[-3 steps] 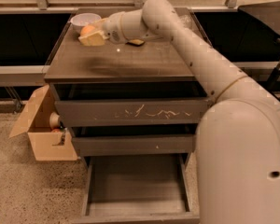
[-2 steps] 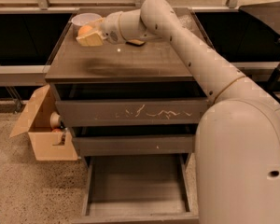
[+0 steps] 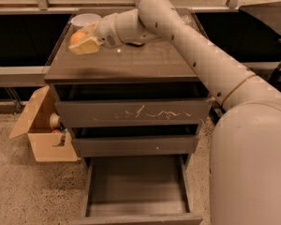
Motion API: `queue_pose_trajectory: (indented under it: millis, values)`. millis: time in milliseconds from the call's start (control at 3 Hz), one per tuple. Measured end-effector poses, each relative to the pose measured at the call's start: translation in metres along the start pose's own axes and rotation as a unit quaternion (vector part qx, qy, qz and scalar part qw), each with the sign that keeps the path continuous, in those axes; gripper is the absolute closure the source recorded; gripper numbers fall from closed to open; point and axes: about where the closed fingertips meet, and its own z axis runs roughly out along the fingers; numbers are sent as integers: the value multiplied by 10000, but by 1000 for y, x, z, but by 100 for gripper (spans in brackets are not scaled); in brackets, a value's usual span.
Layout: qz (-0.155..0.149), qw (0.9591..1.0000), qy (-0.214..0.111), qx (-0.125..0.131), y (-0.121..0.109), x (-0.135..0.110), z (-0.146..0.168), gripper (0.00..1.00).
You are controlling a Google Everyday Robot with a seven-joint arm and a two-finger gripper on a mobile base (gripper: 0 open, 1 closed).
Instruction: Place orange into bottom drawer
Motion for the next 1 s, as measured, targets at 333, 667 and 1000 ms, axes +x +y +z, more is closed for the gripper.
queue_pose_trajectory:
  millis: [333, 667, 1000]
  values:
    - [-168, 9995, -17, -258, 47, -9, -4, 100]
    - [-214, 9986, 75, -481, 99, -4, -1, 100]
    - [-194, 9981, -182, -550, 155, 17, 13, 100]
